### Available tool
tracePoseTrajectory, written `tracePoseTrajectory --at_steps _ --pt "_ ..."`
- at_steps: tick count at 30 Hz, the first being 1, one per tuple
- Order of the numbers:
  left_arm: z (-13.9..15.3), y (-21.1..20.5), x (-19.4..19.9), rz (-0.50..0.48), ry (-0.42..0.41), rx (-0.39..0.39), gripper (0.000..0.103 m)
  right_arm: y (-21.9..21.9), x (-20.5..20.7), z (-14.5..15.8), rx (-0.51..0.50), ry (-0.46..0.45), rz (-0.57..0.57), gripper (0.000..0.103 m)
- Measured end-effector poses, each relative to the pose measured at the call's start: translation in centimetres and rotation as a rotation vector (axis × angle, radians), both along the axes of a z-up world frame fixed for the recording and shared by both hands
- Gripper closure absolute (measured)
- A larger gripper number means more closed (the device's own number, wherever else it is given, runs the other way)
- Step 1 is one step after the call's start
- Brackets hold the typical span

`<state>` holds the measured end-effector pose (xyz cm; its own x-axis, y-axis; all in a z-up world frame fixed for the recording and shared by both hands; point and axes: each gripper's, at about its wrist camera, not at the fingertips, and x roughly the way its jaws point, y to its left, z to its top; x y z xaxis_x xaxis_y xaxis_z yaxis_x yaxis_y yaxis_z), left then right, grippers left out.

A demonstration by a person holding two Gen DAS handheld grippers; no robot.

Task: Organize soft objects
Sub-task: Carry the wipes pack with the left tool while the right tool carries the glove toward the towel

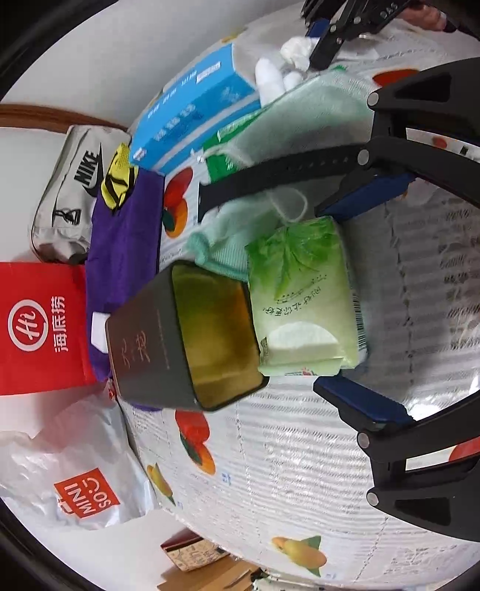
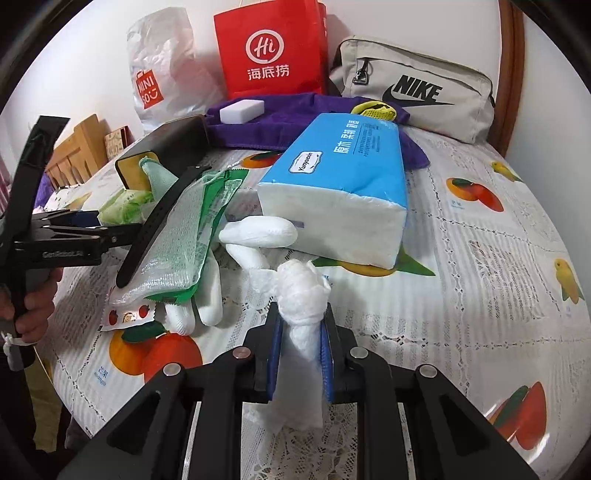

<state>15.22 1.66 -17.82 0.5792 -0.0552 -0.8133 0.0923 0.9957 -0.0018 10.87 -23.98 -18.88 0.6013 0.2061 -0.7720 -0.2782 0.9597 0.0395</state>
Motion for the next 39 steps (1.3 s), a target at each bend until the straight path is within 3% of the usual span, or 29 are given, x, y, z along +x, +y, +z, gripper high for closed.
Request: tracePoseTrajectory --at_steps 3,10,15,18,27,39 --pt "0.1 1.1 -0.1 0.027 -0.001 0.013 0.020 -0.2 0.0 0.0 0.007 0.002 0.004 0.084" --pt "0.1 2.2 0.3 0.024 -0.006 -0.050 0.019 -0.1 0.0 0.0 0.009 0.000 -0.002 0.084" --pt "-0.4 1.5 1.2 0.031 -0.022 0.007 0.018 -0.3 0.0 0.0 0.022 0.007 -0.008 0.084" --pt "-0.2 1.7 1.0 0.039 -0.035 -0.008 0.032 -0.6 0.0 0.0 0.024 0.010 -0.023 0.086" --pt "0.5 3.1 -0.8 0.056 -0.042 -0.080 0.032 -1.0 -0.3 0.5 0.021 0.019 -0.064 0.087" --pt "3.7 4.2 -2.8 0.078 -0.062 -0.164 0.032 -1.7 -1.2 4.0 0.062 -0.011 -0.092 0.087"
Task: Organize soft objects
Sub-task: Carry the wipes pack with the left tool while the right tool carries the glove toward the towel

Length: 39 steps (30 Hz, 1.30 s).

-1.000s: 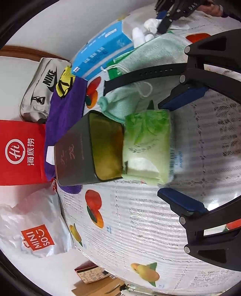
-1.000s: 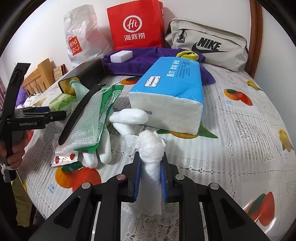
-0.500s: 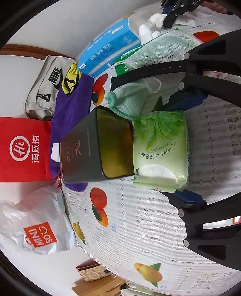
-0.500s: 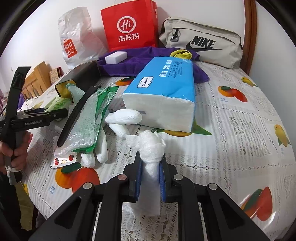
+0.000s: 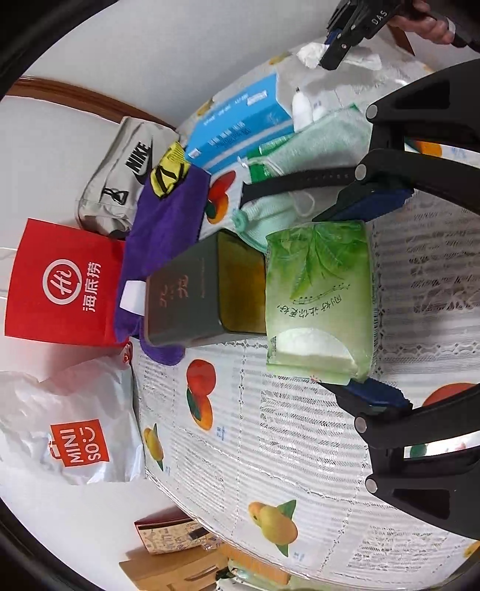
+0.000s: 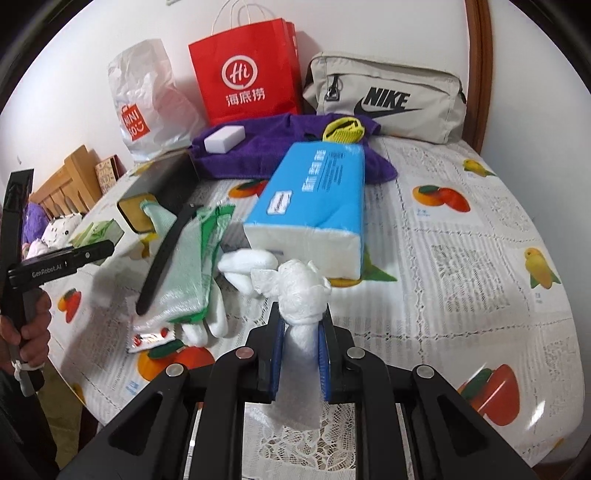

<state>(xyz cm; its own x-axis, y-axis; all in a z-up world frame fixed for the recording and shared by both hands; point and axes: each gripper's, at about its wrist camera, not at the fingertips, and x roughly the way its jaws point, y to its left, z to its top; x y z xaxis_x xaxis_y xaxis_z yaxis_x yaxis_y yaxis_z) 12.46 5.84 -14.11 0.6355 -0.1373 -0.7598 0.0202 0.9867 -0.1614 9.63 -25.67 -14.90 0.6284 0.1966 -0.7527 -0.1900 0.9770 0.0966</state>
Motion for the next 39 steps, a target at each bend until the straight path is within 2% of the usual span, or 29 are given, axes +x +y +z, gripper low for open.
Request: tracePoseTrajectory --at_steps 12,26,33,39 --pt "4.1 0.1 0.1 -0.017 -0.039 -0.037 0.032 0.2 0.8 4.8 0.014 -0.061 0.008 0.087" --pt "6.9 0.6 3.6 -0.020 -0.044 -0.088 0.032 2.0 5.8 8.8 0.011 -0.097 0.069 0.087" --pt "7.3 0.4 6.0 -0.017 -0.031 -0.085 0.032 2.6 9.4 9.3 0.014 -0.098 0.097 0.087" --pt "6.9 0.7 8.3 -0.011 -0.003 -0.114 0.032 2.7 12.7 8.9 0.001 -0.081 0.101 0.087"
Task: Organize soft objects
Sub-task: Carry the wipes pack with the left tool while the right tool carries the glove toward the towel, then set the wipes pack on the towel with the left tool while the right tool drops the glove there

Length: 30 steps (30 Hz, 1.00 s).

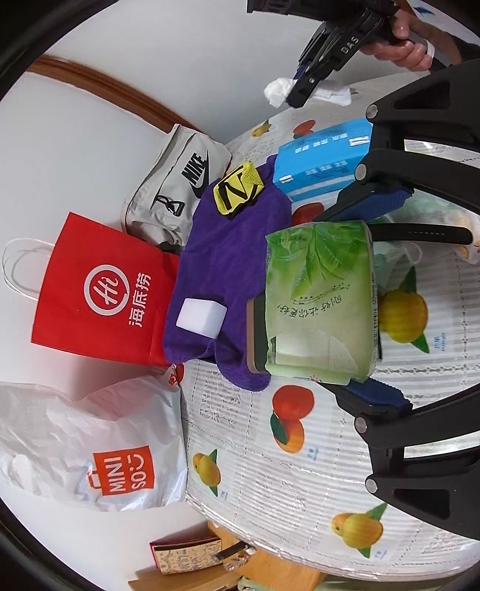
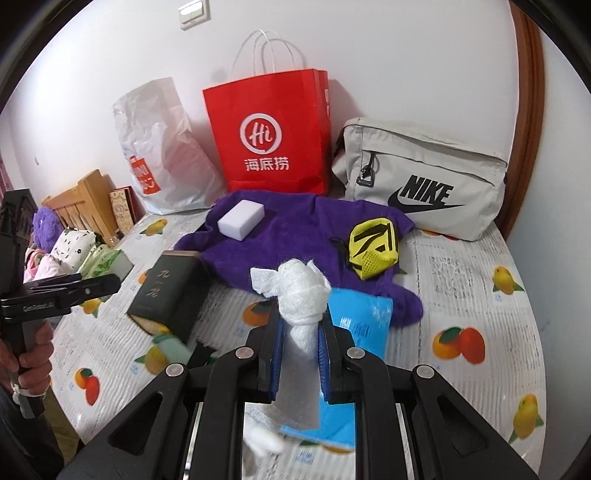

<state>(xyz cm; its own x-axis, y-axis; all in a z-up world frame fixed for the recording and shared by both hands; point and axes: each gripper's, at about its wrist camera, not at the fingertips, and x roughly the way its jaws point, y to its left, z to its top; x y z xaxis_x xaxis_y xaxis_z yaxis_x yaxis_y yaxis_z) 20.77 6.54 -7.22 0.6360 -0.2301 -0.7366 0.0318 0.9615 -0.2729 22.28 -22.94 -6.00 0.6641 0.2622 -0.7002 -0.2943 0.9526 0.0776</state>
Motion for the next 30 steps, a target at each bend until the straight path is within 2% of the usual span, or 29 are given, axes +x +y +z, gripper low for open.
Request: tracePoseTrajectory --at_steps 18,25,30 --pt "-1.0 -0.1 5.2 -0.020 0.036 -0.038 0.032 -0.1 10.3 -2.2 -0.026 0.058 -0.022 0.086" --pt "-1.1 0.1 6.9 -0.017 0.059 -0.029 0.032 0.2 13.6 -3.3 -0.044 0.075 -0.017 0.086" --pt "-0.7 0.2 7.9 -0.017 0.053 0.007 0.032 0.3 15.7 -4.0 -0.035 0.103 -0.005 0.086"
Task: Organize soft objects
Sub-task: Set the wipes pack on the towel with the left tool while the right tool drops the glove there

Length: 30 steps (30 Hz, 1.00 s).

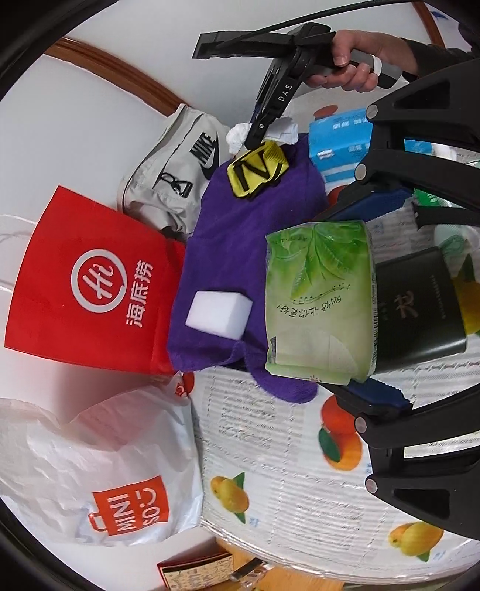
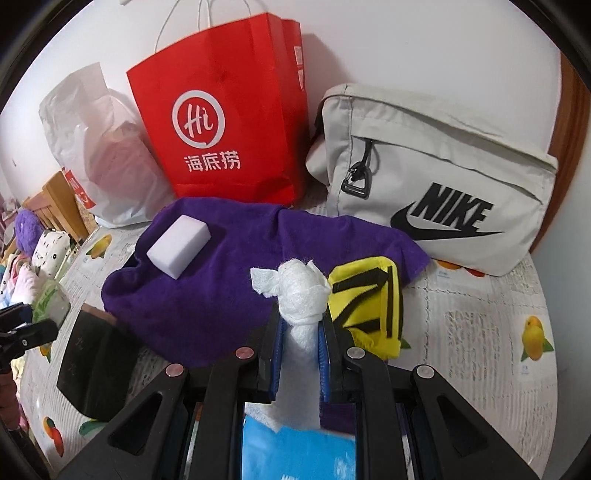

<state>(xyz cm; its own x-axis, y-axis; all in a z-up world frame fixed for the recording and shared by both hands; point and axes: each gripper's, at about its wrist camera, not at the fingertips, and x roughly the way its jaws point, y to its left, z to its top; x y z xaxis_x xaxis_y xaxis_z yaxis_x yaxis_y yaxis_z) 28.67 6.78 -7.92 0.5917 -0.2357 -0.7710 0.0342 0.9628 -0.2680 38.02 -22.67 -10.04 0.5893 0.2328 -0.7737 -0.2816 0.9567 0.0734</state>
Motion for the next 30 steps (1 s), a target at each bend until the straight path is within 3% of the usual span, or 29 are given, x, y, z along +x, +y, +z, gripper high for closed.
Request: tracePoseTrajectory --at_steps 15,25,28,30 --pt "-1.3 -0.1 3.8 0.003 0.025 -0.006 0.032 0.4 3.4 -4.5 -0.037 0.145 0.007 0.086" --pt "-2.9 -1.9 8.1 -0.008 0.049 0.026 0.031 0.5 3.5 -5.3 -0.060 0.148 0.019 0.085" --pt "-3.6 -2.4 9.3 -0.023 0.071 0.026 0.031 0.8 3.6 -5.4 -0.056 0.145 0.034 0.073" --pt "-4.1 -2.7 9.7 -0.030 0.086 0.019 0.031 0.9 3.5 -5.3 -0.050 0.144 0.052 0.060"
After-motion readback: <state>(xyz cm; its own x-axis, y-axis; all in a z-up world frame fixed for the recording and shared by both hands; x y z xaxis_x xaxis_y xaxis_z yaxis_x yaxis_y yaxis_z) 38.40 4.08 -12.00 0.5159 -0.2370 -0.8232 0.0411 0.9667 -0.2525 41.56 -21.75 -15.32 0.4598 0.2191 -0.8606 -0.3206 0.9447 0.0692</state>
